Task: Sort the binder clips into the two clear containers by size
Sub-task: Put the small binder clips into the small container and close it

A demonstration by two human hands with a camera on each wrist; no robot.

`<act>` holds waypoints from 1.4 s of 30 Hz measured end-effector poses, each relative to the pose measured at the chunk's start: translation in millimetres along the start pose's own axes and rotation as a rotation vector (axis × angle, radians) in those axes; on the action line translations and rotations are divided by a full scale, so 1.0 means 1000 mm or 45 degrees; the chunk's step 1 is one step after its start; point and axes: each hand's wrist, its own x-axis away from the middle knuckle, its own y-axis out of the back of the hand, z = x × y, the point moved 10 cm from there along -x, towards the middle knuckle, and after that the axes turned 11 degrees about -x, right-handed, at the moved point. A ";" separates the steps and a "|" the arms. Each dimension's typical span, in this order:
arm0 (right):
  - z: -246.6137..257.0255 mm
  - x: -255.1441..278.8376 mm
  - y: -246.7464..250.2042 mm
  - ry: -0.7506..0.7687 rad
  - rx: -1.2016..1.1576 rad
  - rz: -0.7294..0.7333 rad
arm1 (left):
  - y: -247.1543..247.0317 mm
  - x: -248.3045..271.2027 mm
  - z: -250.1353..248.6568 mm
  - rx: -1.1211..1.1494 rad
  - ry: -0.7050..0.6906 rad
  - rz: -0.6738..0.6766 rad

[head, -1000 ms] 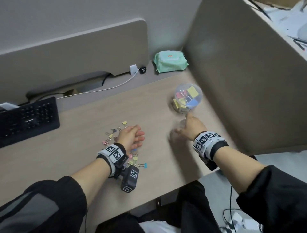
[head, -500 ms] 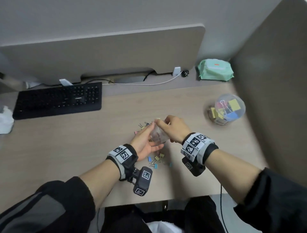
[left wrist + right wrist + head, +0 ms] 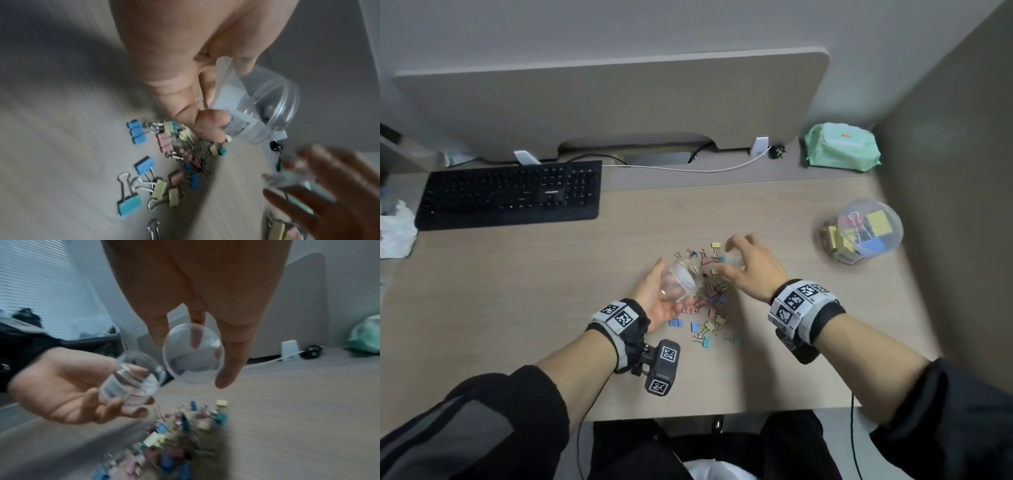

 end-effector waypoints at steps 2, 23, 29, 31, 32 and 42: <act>-0.037 -0.002 0.011 -0.146 0.101 -0.037 | 0.015 -0.002 0.000 0.083 0.002 -0.049; -0.023 -0.037 -0.054 -0.112 0.521 0.239 | 0.068 0.007 0.006 0.374 0.062 -0.133; -0.008 -0.059 -0.115 -0.059 0.720 0.398 | 0.091 0.013 0.012 0.440 0.059 -0.155; -0.003 -0.061 -0.125 -0.036 0.754 0.390 | 0.096 0.015 0.014 0.452 0.070 -0.153; -0.001 -0.062 -0.128 -0.024 0.740 0.380 | 0.098 0.016 0.015 0.455 0.074 -0.155; -0.005 -0.057 -0.136 0.005 0.744 0.388 | 0.096 0.011 0.021 0.460 0.108 -0.159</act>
